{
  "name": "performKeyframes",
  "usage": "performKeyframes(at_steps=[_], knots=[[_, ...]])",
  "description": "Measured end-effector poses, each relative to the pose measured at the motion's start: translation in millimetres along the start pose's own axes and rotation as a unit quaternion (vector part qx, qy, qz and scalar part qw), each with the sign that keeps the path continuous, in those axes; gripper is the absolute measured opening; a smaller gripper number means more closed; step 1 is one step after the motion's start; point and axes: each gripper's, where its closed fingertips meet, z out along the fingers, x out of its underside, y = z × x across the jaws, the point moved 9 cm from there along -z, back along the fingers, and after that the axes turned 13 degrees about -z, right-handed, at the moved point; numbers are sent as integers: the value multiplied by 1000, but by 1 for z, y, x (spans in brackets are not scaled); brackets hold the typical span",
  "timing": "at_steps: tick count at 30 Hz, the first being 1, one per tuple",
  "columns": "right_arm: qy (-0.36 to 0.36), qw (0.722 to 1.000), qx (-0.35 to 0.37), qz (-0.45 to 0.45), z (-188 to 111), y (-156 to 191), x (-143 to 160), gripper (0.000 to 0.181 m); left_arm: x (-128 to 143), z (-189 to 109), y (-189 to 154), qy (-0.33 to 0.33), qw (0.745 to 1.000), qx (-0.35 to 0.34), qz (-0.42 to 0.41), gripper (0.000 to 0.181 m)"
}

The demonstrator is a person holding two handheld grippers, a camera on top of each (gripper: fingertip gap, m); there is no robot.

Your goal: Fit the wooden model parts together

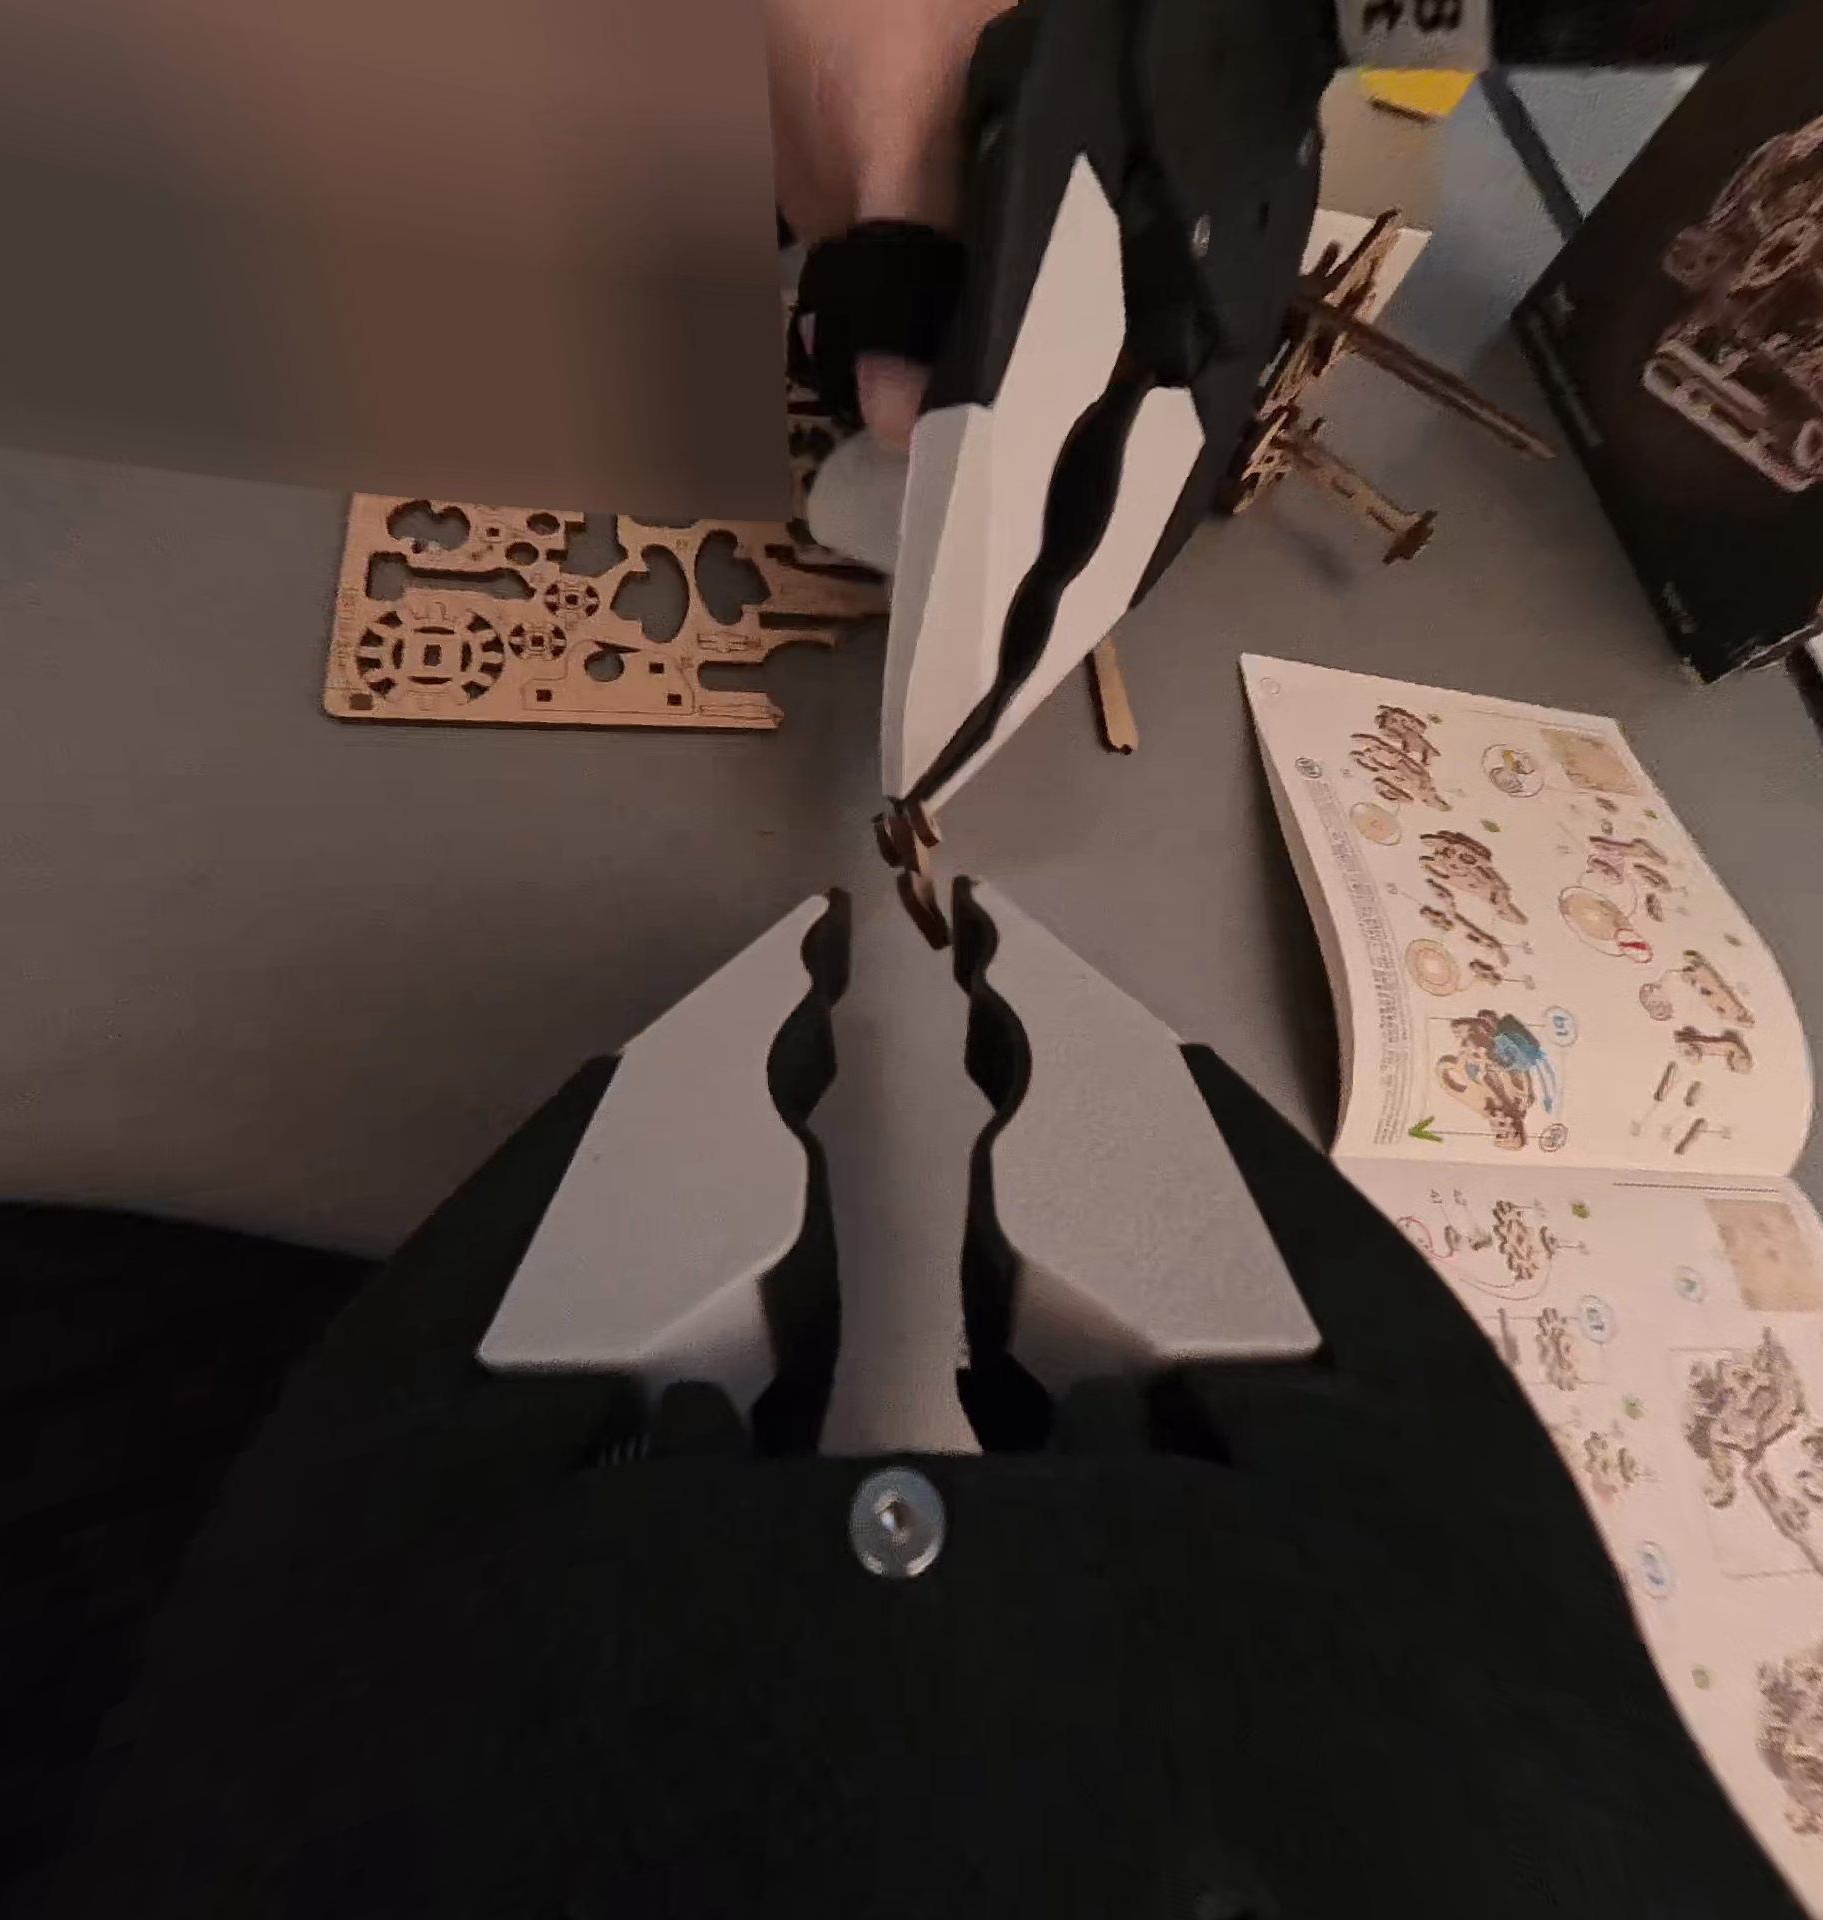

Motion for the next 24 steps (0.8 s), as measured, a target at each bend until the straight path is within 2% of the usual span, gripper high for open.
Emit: performKeyframes(at_steps=[1,4,5,6,10,14,18,20,23,24], knots=[[-2,1000,2,-7,1,1,-1,2,0,0,0,-2,1000,15,-10,1],[-11,1000,2,3,-1,-1,-1,0,-1,-2,0,-12,999,35,-16,1],[-19,999,-8,33,-2,-4,-1,0,-2,-5,0,-26,999,29,0,9],[-34,997,-19,63,-4,-6,0,0,-4,-9,0,-42,999,12,23,30],[-83,988,-18,126,-15,-16,1,0,-3,-21,-12,-66,982,-58,167,39],[-105,982,-31,152,-17,-16,2,0,-5,-9,-29,-92,962,-74,245,29],[-132,972,-40,191,-17,-19,2,0,-1,1,-31,-68,951,-93,285,17],[-151,963,-57,214,-18,-20,3,0,0,2,-32,-76,948,-90,295,0],[-153,961,-59,225,-18,-21,6,0,-1,0,-34,-83,949,-79,294,2],[-152,960,-58,229,-18,-22,6,0,-1,-1,-34,-86,952,-76,284,13]])
